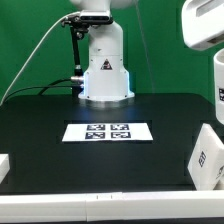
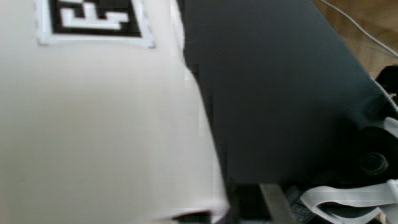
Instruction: Assemble lamp
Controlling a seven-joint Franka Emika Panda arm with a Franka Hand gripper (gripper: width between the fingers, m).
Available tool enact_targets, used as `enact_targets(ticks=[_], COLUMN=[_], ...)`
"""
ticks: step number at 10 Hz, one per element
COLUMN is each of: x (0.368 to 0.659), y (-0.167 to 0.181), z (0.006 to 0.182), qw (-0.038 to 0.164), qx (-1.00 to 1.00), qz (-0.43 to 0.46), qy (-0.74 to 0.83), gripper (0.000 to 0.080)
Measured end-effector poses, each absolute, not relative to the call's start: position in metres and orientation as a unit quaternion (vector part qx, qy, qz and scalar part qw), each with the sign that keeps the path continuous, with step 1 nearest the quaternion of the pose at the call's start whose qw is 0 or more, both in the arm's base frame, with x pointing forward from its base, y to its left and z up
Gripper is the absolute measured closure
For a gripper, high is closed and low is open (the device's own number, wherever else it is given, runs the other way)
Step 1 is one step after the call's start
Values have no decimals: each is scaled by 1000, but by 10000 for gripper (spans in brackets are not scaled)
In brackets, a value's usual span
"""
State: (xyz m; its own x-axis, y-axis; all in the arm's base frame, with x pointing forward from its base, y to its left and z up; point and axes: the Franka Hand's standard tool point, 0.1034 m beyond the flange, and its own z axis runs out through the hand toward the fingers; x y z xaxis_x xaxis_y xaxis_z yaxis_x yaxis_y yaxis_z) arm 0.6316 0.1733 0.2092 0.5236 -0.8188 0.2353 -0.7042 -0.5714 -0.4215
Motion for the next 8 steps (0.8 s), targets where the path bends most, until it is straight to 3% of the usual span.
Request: enact_targets(ticks=[2,3,6,8], x=[629,627,626,622], y=[172,158,86,46], z=[197,190,181,164], qw=[126,110,63,49], qx=[-873,-889,-920,-918], qz=[-205,-209,-235,-257], qy=[424,391,308,299], gripper=[757,757,757,757])
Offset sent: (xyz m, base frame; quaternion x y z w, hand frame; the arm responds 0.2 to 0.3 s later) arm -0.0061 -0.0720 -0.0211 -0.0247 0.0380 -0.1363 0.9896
